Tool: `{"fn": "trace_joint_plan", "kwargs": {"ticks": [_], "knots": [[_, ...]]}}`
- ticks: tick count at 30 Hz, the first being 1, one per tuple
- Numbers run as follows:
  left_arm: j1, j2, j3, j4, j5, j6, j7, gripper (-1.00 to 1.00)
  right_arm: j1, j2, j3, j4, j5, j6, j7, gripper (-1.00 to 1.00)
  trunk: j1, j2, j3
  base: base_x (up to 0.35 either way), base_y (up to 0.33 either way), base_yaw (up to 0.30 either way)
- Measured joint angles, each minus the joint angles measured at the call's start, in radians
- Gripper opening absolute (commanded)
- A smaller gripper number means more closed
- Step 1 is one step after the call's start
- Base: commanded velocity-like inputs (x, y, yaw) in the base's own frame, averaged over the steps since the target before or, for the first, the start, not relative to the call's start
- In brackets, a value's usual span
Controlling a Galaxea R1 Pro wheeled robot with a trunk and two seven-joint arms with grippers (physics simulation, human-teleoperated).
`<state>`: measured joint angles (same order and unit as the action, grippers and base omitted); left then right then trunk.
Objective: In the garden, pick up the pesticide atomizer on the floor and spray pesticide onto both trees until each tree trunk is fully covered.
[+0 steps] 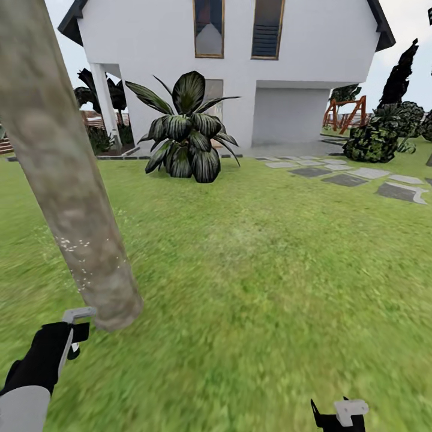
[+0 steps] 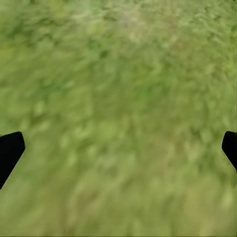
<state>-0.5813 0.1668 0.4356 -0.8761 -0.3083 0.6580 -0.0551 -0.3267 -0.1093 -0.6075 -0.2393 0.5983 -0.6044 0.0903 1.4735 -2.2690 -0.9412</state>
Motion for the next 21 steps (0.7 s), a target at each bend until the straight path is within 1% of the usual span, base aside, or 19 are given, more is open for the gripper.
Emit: {"fn": "trace_joint_plan", "kwargs": {"ticks": [2,4,5,11,14,21], "knots": [[0.002,-0.003,0.0,0.004,-0.004,0.001,0.0,-1.0,0.0,0.0,0.0,0.0,0.0,0.0,0.0,1.0,0.0,0.0,0.0,0.238,-0.182,0.001],[0.029,-0.003,0.002,0.004,-0.003,0.002,0.0,-1.0,0.0,0.0,0.001,0.0,0.0,0.0,0.0,1.0,0.0,0.0,0.0,0.24,-0.181,0.0],[0.033,-0.004,0.001,0.004,-0.001,0.002,0.0,-1.0,0.0,0.0,0.001,0.0,0.0,0.0,0.0,1.0,0.0,0.0,0.0,0.24,-0.181,0.0],[0.04,-0.006,0.002,-0.005,0.002,-0.001,0.002,-1.0,0.0,0.0,0.001,0.0,0.0,0.0,0.0,1.0,0.0,0.0,0.0,0.241,-0.181,0.001],[0.04,-0.006,0.002,-0.002,0.003,-0.001,0.001,-1.0,0.0,0.001,0.002,0.0,0.0,0.0,0.0,1.0,0.0,0.0,0.0,0.241,-0.181,0.212],[0.04,-0.01,0.002,-0.014,0.002,0.0,0.0,-1.0,0.0,0.001,0.0,0.0,0.0,0.0,0.0,1.0,0.0,0.0,0.0,0.237,-0.188,0.273]]}}
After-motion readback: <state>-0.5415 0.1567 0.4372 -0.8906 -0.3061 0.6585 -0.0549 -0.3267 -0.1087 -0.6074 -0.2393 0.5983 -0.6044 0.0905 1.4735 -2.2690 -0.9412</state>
